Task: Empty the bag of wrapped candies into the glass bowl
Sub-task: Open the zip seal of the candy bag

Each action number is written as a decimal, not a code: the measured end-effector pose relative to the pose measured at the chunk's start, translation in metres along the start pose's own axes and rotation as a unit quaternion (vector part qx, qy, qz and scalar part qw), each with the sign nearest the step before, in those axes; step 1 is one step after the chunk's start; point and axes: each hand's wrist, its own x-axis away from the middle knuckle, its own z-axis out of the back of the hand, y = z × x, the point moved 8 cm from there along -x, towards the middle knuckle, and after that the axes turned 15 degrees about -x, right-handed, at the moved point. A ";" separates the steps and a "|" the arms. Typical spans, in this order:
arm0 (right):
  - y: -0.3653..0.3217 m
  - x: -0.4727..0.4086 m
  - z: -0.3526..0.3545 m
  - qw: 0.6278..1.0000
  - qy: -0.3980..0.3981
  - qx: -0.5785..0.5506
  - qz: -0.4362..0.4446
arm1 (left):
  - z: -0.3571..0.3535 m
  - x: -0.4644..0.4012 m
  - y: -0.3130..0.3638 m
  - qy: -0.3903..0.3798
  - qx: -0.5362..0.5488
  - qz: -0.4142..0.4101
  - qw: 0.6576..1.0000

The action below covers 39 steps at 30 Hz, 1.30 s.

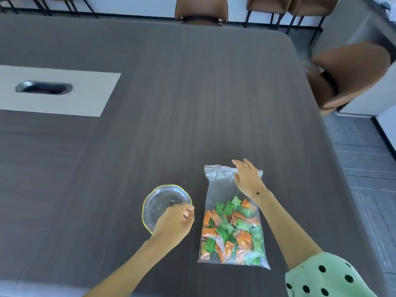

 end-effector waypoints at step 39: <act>-0.079 0.194 0.111 0.954 0.099 -0.284 -0.001 | 0.064 0.048 0.149 0.084 0.081 -0.192 0.974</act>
